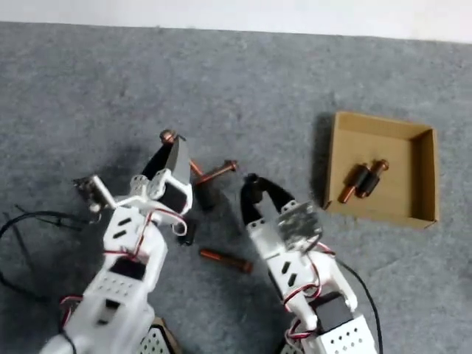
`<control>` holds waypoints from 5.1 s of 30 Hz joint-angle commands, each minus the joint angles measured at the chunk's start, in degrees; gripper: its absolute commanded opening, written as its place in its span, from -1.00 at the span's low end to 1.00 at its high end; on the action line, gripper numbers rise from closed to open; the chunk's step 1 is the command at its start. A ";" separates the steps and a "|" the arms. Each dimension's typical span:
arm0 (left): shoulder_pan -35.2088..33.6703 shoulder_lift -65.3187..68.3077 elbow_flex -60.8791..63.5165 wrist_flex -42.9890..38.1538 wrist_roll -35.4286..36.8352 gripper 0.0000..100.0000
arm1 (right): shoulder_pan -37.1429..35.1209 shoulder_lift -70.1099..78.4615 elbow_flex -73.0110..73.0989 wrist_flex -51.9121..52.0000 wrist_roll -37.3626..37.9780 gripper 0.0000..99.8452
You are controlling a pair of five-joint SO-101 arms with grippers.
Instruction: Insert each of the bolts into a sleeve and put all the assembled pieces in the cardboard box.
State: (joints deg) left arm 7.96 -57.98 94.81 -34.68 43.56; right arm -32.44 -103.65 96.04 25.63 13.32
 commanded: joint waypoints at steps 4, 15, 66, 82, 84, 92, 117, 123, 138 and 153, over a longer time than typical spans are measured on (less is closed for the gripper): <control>-0.13 -19.21 2.86 5.36 0.44 -0.99 | -1.98 2.33 8.22 -3.47 5.27 -0.99; 11.03 -45.58 2.51 40.00 0.26 -0.99 | -4.26 9.01 8.22 -9.98 9.23 -0.99; 11.47 -46.20 2.42 43.60 0.18 -0.99 | -8.66 8.92 8.22 -14.73 12.04 -0.99; 18.24 -46.46 2.42 55.65 -10.29 -0.99 | -6.29 8.84 8.22 -15.43 11.96 -0.99; 18.86 -46.46 2.42 56.44 -10.29 -0.99 | -5.58 8.84 8.22 -16.13 11.78 -0.99; 18.86 -46.20 2.42 61.63 -9.85 -0.42 | -5.05 8.92 8.22 -16.04 11.87 -0.99; -11.38 -46.29 2.33 53.19 1.93 -0.96 | 28.26 9.54 6.11 -24.22 -4.48 -0.99; -11.38 -46.20 2.33 54.33 1.93 -0.99 | 34.59 20.44 -2.15 -23.69 -4.84 -0.99; -11.56 -46.20 2.33 59.43 -2.11 -0.98 | 44.44 85.23 -49.89 -23.16 -11.43 -0.99; -11.56 -46.20 2.33 59.60 -2.11 -0.98 | 39.34 90.59 -51.82 -14.46 -9.67 -0.58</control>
State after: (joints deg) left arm -3.03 -103.69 96.04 24.66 41.71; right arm 8.00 -12.13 47.69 11.12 3.30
